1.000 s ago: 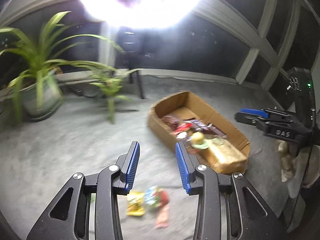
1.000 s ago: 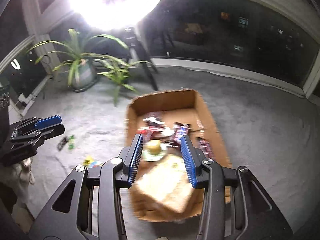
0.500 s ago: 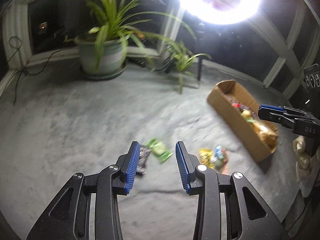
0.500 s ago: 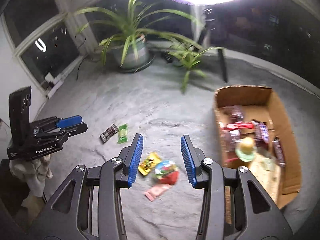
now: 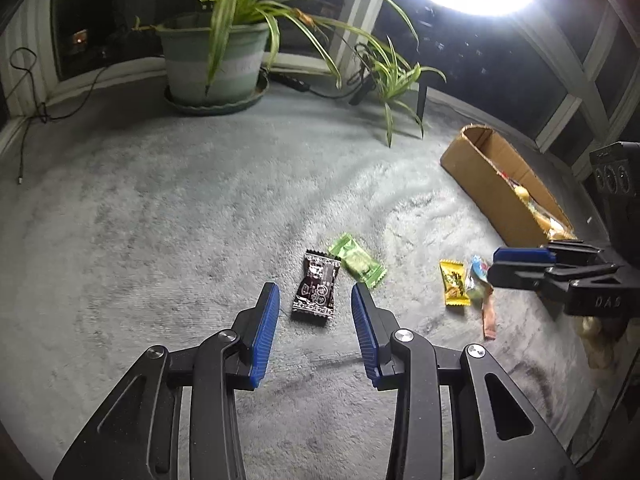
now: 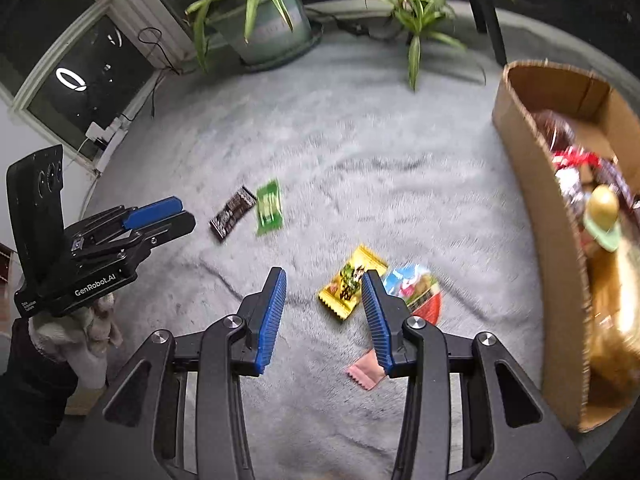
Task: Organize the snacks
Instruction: 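Move both tools back toward the scattered candies, then grasp the yellow candy with the right tool while the left tool grasps the dark candy, then carry both candies into the box and open both tools to release, then move both tools back toward the remaining candies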
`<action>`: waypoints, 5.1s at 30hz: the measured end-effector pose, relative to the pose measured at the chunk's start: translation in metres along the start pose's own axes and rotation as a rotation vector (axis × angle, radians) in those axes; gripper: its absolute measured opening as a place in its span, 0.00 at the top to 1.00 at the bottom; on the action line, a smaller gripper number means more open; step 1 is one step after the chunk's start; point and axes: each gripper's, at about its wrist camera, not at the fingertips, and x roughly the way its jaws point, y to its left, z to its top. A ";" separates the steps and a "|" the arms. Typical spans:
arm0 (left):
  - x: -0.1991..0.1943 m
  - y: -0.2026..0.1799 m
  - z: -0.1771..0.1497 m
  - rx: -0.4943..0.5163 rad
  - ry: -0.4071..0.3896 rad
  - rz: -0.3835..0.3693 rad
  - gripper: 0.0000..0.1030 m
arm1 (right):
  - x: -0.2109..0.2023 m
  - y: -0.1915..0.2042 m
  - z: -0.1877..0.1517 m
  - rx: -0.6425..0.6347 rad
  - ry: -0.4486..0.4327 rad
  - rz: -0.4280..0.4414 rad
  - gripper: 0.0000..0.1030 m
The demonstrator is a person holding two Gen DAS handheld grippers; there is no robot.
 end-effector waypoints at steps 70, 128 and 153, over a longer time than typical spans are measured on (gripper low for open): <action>0.010 -0.025 0.018 0.080 -0.037 -0.005 0.77 | -0.015 -0.004 0.010 0.008 -0.002 -0.110 0.76; 0.036 -0.247 0.076 0.202 -0.091 -0.195 0.65 | -0.160 -0.196 -0.024 0.211 -0.220 -0.276 0.53; -0.021 -0.063 0.023 0.007 -0.090 -0.047 0.65 | -0.101 -0.034 -0.035 0.059 -0.180 -0.064 0.44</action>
